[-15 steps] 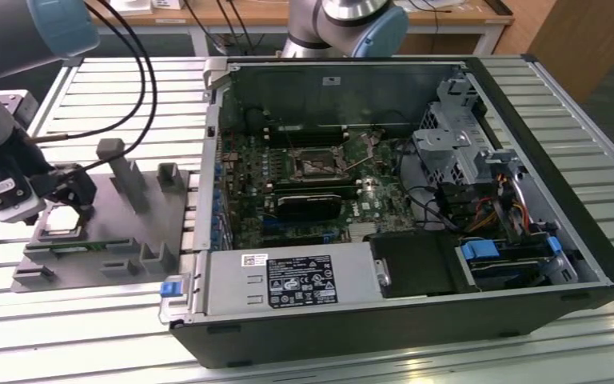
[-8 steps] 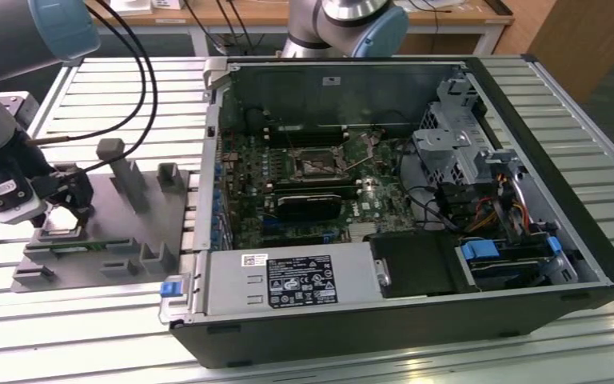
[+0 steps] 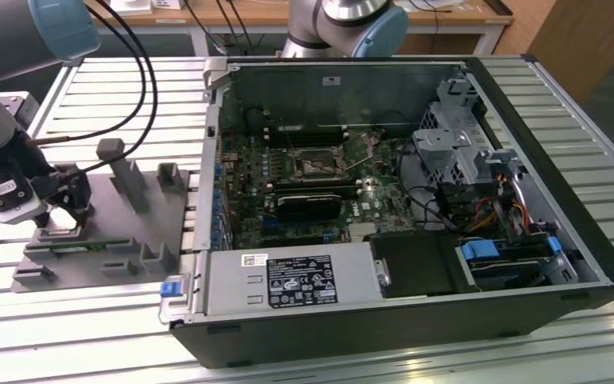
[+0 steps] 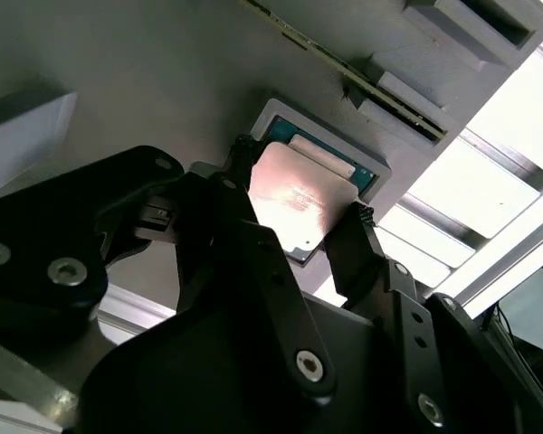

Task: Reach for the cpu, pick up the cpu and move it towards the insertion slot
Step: 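Pick up the cpu and move it towards the insertion slot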

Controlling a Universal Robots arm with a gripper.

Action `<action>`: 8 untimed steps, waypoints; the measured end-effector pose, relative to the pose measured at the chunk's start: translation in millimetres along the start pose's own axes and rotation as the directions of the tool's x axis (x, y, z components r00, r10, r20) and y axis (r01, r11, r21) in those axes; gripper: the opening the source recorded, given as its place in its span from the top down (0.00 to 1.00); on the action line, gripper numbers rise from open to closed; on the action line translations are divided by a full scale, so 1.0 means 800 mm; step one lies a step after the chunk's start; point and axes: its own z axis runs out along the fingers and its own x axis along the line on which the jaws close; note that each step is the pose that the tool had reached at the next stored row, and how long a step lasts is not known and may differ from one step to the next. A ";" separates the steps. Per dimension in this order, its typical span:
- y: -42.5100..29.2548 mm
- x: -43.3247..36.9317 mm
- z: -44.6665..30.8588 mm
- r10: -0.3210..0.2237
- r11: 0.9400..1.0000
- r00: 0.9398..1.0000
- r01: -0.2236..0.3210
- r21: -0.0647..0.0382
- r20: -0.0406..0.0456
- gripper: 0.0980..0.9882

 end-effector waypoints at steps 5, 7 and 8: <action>0.0000 0.000 0.0000 0.000 1.000 1.000 0.000 0.000 0.000 0.51; 0.0000 0.000 -0.0001 0.000 1.000 1.000 0.000 0.000 0.000 0.51; 0.0000 0.000 -0.0007 0.000 1.000 1.000 0.000 0.000 0.000 0.51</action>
